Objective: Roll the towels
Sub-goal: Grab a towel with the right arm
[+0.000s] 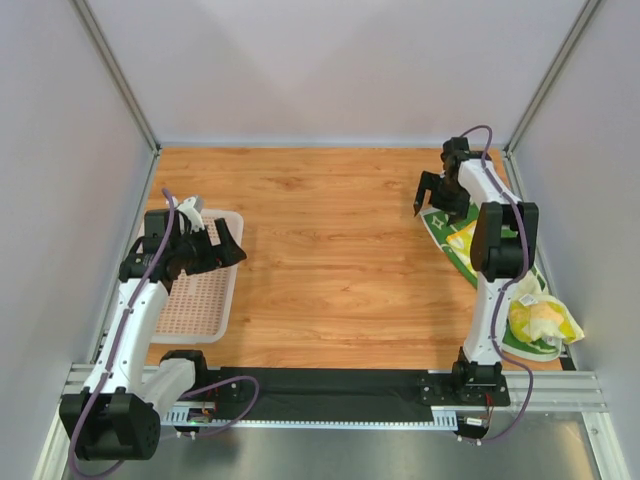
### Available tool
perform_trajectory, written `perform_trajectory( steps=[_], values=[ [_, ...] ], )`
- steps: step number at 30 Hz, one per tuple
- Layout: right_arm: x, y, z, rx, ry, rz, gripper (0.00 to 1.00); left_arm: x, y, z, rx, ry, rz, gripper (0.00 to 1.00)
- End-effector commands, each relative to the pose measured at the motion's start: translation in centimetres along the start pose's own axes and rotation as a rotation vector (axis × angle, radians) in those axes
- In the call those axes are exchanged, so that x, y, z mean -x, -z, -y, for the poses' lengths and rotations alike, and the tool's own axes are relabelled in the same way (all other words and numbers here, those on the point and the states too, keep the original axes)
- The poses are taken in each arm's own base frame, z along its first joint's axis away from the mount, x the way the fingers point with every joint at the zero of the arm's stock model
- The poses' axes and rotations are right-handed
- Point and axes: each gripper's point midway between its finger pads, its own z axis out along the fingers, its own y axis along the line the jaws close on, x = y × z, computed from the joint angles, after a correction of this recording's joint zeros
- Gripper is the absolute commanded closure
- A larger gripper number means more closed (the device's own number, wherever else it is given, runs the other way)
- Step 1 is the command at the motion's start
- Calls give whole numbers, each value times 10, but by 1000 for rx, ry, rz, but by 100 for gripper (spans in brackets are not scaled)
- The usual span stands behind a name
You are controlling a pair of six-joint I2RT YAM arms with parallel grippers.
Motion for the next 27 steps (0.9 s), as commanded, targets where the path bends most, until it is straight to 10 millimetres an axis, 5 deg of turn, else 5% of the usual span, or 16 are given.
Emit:
perform_trajectory(
  steps=[1,8,11,13,14,18,19,23,27],
  values=[
    [1,-11,2,-27,-13,-29,3,7,2,5,-19,-16,14,0],
    [-12,-32,7,-50,-21,-91,4,6,1,4,-11,-10,9,0],
    [-15,-40,11,-69,-20,-109,12,6,0,3,-6,-6,4,0],
    [-21,-43,3,-83,13,-120,29,6,-1,2,-4,-5,2,0],
    [-21,-46,3,-85,18,-127,48,5,-1,2,-5,-4,-1,0],
    [-23,-40,-4,-79,36,-119,100,5,-1,1,1,-2,-4,0],
    [-15,-35,-6,-67,37,-84,100,5,-1,2,-1,-4,-6,1],
    [33,18,-13,-77,79,94,100,5,-2,2,-2,-2,-5,1],
    [105,127,-35,37,79,401,100,3,-3,2,-7,0,-14,1]
  ],
)
